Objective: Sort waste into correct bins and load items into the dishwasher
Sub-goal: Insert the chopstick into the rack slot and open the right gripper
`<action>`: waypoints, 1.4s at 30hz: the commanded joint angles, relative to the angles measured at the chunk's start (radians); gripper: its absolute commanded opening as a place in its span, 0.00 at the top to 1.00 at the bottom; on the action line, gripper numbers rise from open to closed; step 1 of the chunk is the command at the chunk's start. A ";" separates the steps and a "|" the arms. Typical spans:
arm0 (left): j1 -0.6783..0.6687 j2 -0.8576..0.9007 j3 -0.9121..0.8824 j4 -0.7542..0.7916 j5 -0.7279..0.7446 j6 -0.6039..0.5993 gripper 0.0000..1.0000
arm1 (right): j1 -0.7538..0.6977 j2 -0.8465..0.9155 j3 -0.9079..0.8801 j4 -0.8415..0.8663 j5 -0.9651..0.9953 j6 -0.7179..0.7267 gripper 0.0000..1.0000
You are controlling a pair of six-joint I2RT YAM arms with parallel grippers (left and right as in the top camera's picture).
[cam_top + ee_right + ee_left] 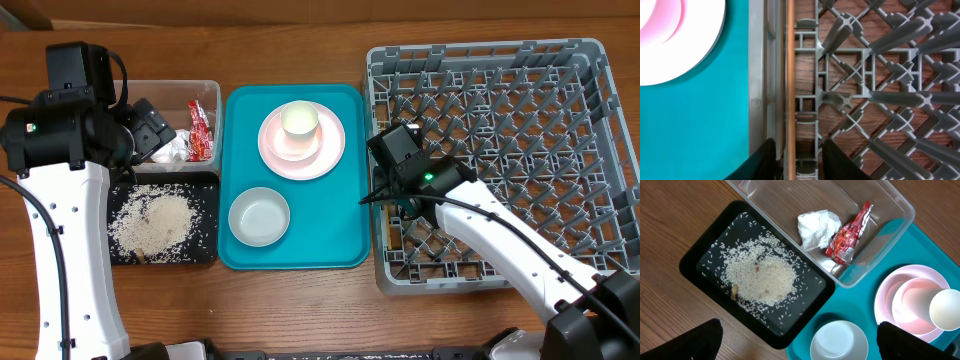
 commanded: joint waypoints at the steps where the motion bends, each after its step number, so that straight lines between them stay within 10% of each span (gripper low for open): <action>1: -0.002 0.002 0.002 0.000 -0.003 0.012 0.00 | -0.004 0.001 -0.007 0.008 -0.055 0.044 0.65; 18: -0.002 0.002 0.002 0.000 -0.003 0.012 0.00 | -0.006 0.001 -0.007 -0.047 -0.135 0.077 0.66; 42: -0.002 0.002 0.002 0.000 -0.003 0.012 0.00 | -0.003 0.001 -0.007 -0.230 -0.312 0.100 0.96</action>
